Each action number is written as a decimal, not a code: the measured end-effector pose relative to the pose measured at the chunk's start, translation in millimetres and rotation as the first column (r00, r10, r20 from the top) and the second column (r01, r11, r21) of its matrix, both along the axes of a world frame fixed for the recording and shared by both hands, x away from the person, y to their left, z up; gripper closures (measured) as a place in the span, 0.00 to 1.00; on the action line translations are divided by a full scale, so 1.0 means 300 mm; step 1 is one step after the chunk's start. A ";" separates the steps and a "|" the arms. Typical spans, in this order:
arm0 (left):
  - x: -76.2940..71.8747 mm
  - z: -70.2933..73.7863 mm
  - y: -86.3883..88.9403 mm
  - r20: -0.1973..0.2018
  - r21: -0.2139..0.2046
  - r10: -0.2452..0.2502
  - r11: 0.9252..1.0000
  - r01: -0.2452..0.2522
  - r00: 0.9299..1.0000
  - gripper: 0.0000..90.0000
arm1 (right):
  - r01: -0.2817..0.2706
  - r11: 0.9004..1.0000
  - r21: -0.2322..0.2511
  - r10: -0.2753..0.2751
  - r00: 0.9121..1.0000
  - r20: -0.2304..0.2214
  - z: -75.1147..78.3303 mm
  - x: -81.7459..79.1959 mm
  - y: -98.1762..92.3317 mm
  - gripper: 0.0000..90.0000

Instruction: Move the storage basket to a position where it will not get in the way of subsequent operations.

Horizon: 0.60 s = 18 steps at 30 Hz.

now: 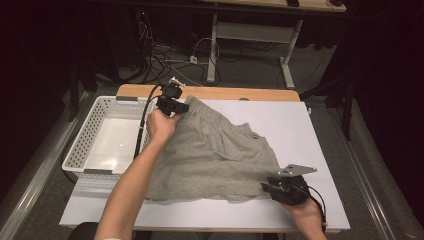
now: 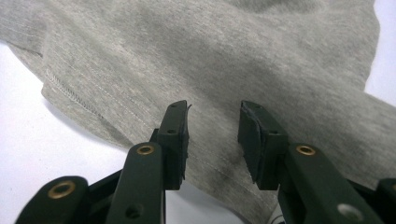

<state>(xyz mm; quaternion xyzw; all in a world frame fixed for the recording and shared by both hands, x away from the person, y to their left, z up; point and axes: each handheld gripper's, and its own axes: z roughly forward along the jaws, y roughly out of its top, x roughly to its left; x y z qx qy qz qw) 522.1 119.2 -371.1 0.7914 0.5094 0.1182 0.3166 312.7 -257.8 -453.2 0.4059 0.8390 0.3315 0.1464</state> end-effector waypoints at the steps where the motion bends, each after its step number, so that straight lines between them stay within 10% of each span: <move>1: 0.005 -0.005 0.001 -0.003 -0.001 0.004 1.000 -0.004 1.000 0.86 | -0.002 1.000 -0.001 0.002 1.000 0.002 0.000 0.000 0.001 0.71; 18: -0.017 -0.055 -0.024 -0.021 0.052 -0.028 0.998 0.029 0.999 0.70 | -0.012 1.000 -0.005 0.012 1.000 0.000 -0.001 0.000 0.004 0.70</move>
